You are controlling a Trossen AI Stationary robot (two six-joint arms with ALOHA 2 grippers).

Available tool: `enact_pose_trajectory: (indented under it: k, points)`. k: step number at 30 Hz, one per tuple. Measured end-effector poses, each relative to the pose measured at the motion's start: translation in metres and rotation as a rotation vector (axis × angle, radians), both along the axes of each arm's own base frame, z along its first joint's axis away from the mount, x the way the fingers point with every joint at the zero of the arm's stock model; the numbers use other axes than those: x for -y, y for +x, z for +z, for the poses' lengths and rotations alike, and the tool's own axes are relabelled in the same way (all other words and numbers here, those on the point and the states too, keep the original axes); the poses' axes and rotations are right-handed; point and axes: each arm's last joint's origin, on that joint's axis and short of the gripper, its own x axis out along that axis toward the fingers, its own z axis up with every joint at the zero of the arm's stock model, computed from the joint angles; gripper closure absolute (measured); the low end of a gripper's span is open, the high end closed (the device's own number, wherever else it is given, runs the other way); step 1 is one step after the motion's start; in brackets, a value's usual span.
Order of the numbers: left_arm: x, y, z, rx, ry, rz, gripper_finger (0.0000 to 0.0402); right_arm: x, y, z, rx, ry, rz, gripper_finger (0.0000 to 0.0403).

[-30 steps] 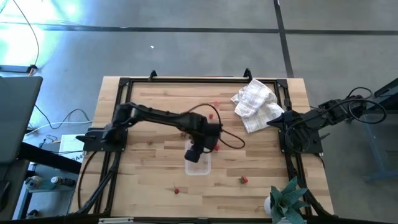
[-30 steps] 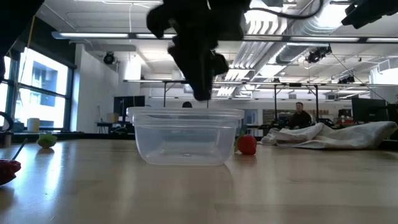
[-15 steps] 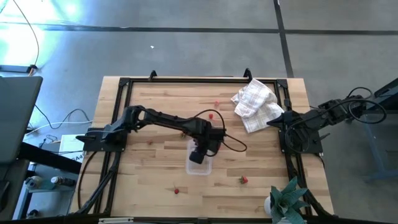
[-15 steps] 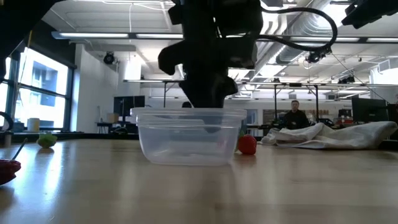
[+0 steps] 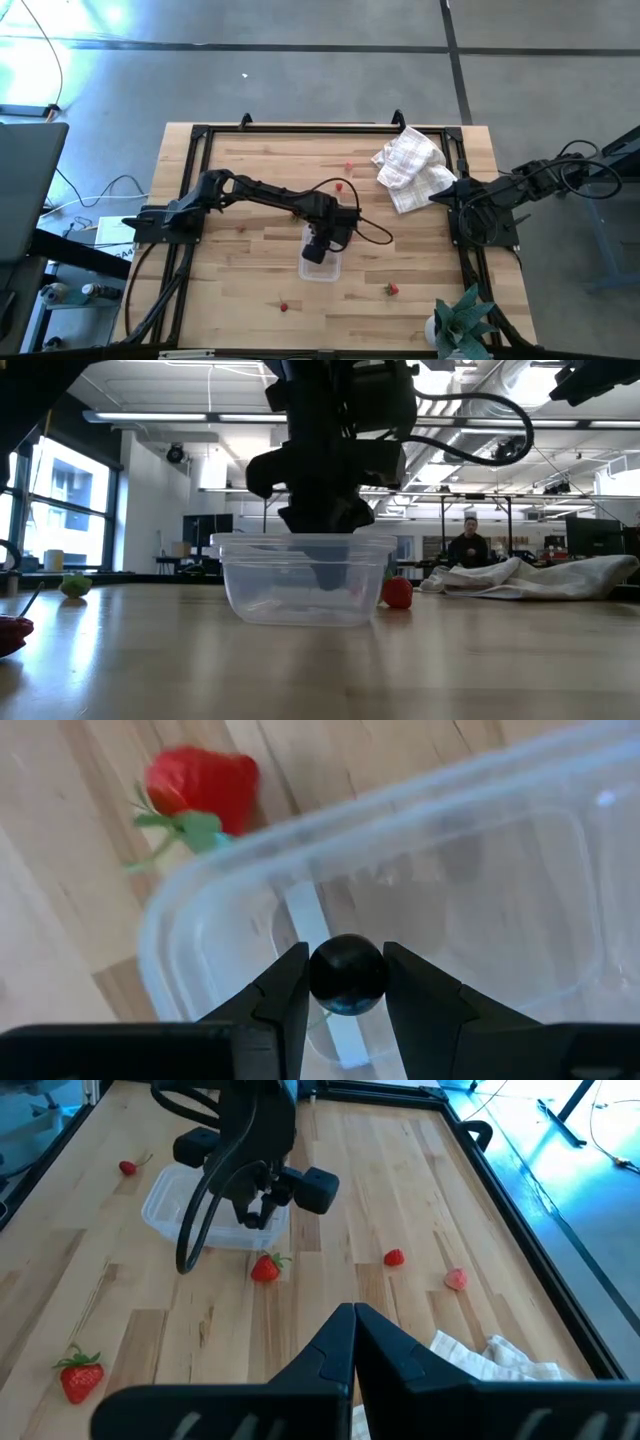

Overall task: Pick and placing Produce into tupperware
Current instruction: Put the black cherry into the transparent container

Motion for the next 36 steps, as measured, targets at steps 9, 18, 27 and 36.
enact_pose_trajectory:
  k: [9, 18, 27, 36]
  points:
    - [0.000, 0.001, -0.007, -0.011, -0.004, -0.019, 0.0293, 0.000, 0.000, 0.000, 0.000, 0.000, 0.000, 0.0402]
    - [0.000, 0.003, -0.013, -0.019, -0.006, -0.013, 0.0293, 0.000, 0.000, 0.000, 0.000, 0.000, 0.000, 0.0402]
    - [0.000, 0.002, -0.014, -0.031, -0.010, 0.010, 0.0293, 0.000, 0.000, 0.000, 0.000, 0.000, 0.000, 0.0402]
    - [0.000, 0.003, -0.008, -0.024, -0.016, 0.015, 0.0293, 0.000, 0.000, 0.000, 0.000, 0.000, 0.000, 0.0402]
